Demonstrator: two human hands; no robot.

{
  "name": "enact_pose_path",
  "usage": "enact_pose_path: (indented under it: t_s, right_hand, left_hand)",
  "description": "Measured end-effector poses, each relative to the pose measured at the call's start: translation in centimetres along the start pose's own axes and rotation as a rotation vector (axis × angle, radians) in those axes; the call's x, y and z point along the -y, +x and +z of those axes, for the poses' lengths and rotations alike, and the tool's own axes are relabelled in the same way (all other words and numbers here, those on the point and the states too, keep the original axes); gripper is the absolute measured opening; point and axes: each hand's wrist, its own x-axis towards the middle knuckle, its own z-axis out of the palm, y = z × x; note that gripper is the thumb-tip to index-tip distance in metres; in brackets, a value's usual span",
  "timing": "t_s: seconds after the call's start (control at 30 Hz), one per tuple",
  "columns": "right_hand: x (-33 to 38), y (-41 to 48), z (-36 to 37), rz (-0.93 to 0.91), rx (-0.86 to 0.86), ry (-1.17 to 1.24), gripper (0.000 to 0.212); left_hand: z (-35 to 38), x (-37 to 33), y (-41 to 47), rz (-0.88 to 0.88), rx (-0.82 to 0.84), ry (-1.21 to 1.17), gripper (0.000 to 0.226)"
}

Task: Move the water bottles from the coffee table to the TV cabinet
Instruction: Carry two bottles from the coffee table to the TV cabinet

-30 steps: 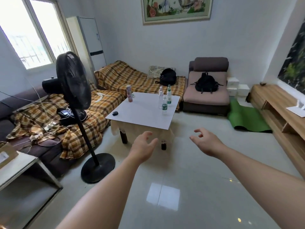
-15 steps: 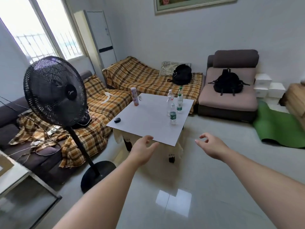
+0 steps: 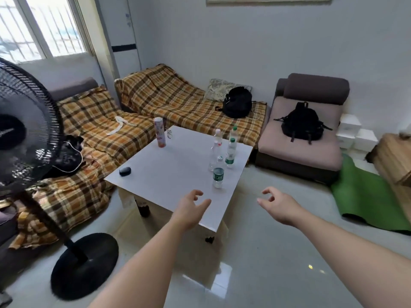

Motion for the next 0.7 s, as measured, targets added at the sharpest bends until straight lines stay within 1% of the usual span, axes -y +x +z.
enact_pose_path:
  t_s: [0.13, 0.33, 0.53, 0.6, 0.7]
  right_hand:
    - [0.0, 6.7, -2.1, 0.035, 0.011, -0.038, 0.046]
    - [0.7, 15.9, -5.1, -0.023, 0.039, -0.037, 0.049]
    - [-1.4, 25.5, -8.0, -0.071, 0.101, 0.033, 0.05]
    - [-2.0, 28.3, -9.4, -0.086, 0.135, 0.072, 0.049]
    - [-2.4, 32.2, -11.1, -0.121, 0.175, 0.099, 0.051]
  left_hand:
    - [1.6, -2.1, 6.8, -0.023, 0.025, -0.013, 0.048]
    - [2.7, -7.4, 15.7, -0.012, -0.002, 0.008, 0.042]
    - [5.7, -11.1, 22.7, -0.07, -0.03, 0.099, 0.043]
    - [6.5, -12.8, 24.8, -0.11, -0.037, 0.142, 0.044]
    - [7.2, -15.6, 28.0, -0.125, -0.065, 0.158, 0.043]
